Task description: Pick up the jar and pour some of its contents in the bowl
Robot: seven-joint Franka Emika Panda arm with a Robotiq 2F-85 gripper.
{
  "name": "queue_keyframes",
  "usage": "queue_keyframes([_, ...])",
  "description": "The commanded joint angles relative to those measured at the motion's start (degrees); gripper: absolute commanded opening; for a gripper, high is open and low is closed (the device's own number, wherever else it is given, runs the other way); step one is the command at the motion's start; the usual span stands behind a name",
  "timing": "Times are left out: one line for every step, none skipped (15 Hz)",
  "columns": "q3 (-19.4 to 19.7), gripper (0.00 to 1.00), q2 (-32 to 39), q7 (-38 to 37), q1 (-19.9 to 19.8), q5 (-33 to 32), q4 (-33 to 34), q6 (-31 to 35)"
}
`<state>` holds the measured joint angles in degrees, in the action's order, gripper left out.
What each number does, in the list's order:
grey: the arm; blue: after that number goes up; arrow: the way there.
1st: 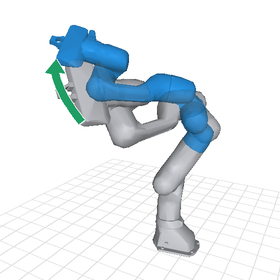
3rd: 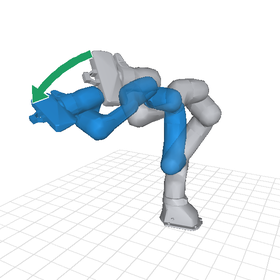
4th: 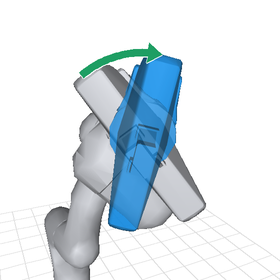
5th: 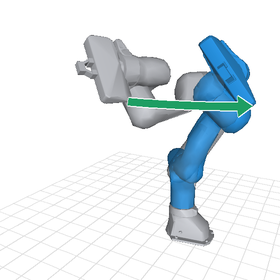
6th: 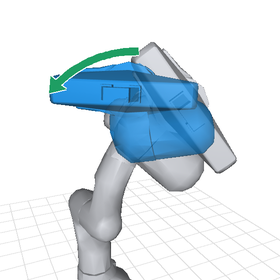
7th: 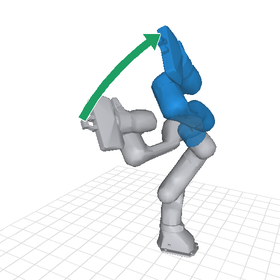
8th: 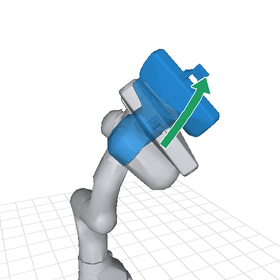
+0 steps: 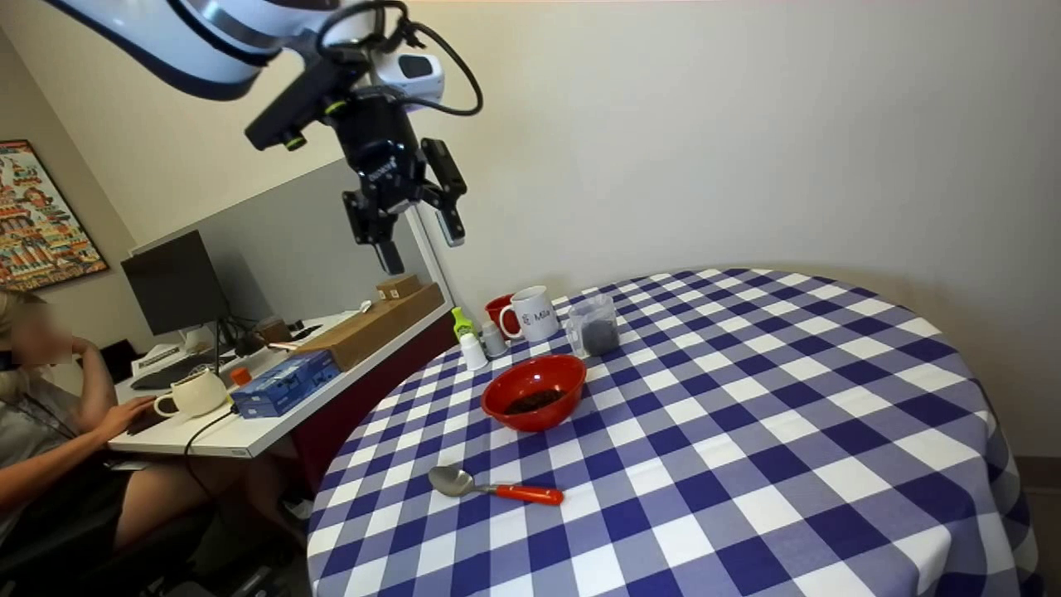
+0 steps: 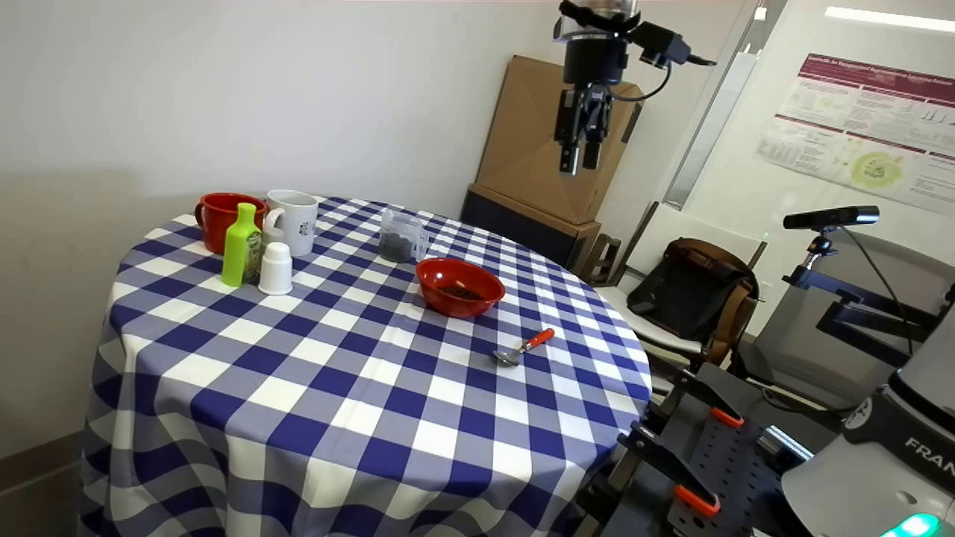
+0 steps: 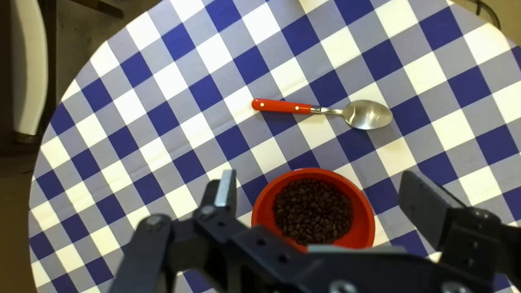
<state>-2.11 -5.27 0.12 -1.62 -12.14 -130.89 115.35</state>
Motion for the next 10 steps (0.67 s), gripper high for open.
queue_keyframes([1.5,1.0,13.3,1.5,0.2,2.8,13.1,-1.2])
queue_keyframes([1.7,1.0,16.1,1.4,0.1,3.3,16.1,-1.5])
queue_keyframes([1.9,1.0,19.0,1.1,0.1,3.6,19.2,-1.8])
queue_keyframes([2.1,1.0,21.6,0.6,0.2,3.5,22.2,-1.9])
queue_keyframes([2.2,1.0,24.3,0.5,0.3,3.4,25.0,-1.8])
queue_keyframes([2.3,1.0,26.5,0.2,0.4,3.2,27.6,-2.2])
queue_keyframes([2.4,1.0,29.3,0.1,0.6,3.1,30.6,-2.3])
queue_keyframes([2.4,1.0,31.3,0.1,0.7,3.1,33.0,-2.6])
queue_keyframes([2.4,1.0,33.8,-0.1,1.0,3.0,35.6,-2.8])
queue_keyframes([2.4,1.0,35.8,-0.2,1.2,3.1,37.9,-3.1])
